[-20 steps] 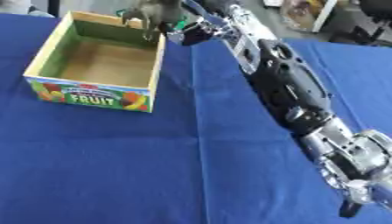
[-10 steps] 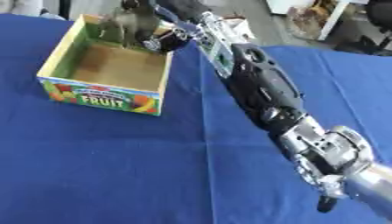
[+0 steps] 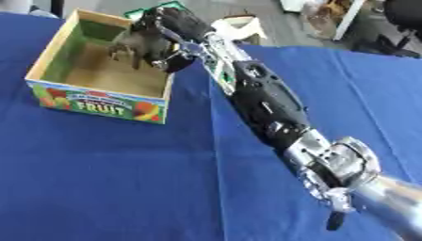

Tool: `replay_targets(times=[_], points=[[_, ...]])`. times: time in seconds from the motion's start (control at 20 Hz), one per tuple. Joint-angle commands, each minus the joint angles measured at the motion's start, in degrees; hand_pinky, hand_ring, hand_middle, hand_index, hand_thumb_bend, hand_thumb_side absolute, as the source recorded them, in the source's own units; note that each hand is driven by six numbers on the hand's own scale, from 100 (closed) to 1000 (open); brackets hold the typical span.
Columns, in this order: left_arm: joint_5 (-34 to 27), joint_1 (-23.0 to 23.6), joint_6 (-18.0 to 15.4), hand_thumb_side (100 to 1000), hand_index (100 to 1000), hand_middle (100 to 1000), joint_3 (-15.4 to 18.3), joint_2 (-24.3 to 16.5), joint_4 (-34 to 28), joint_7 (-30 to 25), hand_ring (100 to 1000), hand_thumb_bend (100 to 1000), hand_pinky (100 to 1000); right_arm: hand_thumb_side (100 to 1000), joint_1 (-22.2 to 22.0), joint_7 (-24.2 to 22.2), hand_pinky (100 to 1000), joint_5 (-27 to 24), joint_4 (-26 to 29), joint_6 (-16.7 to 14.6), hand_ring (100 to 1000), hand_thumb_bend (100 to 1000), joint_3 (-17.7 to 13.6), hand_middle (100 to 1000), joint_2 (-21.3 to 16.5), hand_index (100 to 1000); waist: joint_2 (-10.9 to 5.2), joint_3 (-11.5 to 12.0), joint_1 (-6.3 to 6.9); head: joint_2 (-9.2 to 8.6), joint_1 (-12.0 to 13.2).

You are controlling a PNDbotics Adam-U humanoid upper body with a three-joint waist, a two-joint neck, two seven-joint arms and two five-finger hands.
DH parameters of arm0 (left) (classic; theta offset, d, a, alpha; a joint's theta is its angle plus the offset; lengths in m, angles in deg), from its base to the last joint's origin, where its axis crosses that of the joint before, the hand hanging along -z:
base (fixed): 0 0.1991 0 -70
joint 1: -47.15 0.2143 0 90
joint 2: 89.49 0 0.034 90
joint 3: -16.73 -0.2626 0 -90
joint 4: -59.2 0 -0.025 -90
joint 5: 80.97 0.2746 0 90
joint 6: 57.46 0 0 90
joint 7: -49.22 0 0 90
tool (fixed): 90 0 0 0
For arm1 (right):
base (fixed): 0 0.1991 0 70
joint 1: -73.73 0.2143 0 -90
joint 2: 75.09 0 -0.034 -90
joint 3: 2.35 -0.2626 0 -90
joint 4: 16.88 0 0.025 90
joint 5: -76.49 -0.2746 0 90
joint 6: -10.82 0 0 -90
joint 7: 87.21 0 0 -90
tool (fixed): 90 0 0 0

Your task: Pick up objects on the table and place them in the box.

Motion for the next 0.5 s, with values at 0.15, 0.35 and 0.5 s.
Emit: replay_targets(times=[0.15,0.35,0.5], points=[[-0.1,-0.6,0.0,575,653,491,0.0,-0.5,-1.1,-0.2,489,300,592,214,1.1,0.2,685,1.2,0.5,0.2,806,443,-0.2,788,-0.8,840,-1.18,-0.2,0.40,-0.42,-0.2],[-0.1,-0.5,0.0,575,653,490,0.1,-0.5,-1.1,-0.2,489,300,592,297,1.3,-0.8,738,1.4,1.8,-0.4,847,481,0.3,862,-0.9,892,-1.37,-0.4,0.29,-0.42,-0.2],[-0.1,-0.4,0.0,575,653,490,0.1,-0.5,-1.1,-0.2,489,301,592,272,1.5,-1.4,735,0.6,3.6,-1.1,842,474,0.7,849,-1.1,889,-1.54,-0.7,0.29,-0.44,0.0]])
